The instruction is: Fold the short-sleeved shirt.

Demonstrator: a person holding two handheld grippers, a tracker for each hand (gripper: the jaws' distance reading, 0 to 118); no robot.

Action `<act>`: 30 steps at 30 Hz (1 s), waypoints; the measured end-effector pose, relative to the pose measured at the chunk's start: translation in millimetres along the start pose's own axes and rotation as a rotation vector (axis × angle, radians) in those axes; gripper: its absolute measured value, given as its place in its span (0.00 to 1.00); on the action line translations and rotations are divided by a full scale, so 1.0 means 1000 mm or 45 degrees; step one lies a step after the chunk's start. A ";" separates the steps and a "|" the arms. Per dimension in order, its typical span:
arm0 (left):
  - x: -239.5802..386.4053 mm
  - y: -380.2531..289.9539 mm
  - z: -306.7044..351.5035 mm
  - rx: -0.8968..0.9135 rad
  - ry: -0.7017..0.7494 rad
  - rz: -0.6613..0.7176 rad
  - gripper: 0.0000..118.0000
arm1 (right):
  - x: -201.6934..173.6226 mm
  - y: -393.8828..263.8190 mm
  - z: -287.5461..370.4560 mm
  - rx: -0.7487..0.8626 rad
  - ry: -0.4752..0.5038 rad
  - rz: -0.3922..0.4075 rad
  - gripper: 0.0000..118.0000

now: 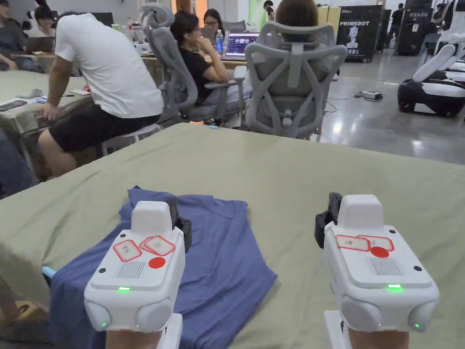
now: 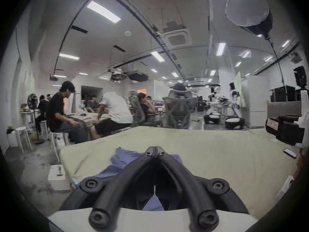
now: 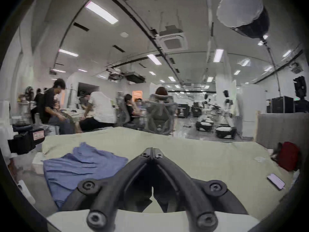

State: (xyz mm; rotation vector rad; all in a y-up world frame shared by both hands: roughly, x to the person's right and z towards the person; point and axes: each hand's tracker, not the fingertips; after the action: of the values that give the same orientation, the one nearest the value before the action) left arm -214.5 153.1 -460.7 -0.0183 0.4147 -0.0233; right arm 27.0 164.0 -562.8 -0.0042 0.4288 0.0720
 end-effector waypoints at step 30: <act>0.047 -0.130 -0.337 -1.114 -0.383 -0.132 0.83 | 0.006 -0.069 -0.084 -0.231 0.041 -0.021 0.00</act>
State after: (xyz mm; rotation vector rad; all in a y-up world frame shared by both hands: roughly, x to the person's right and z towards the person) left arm -309.7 17.9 -784.8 -0.8961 0.0961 0.0600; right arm 2.6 94.2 -642.7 -0.1877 0.4532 0.0949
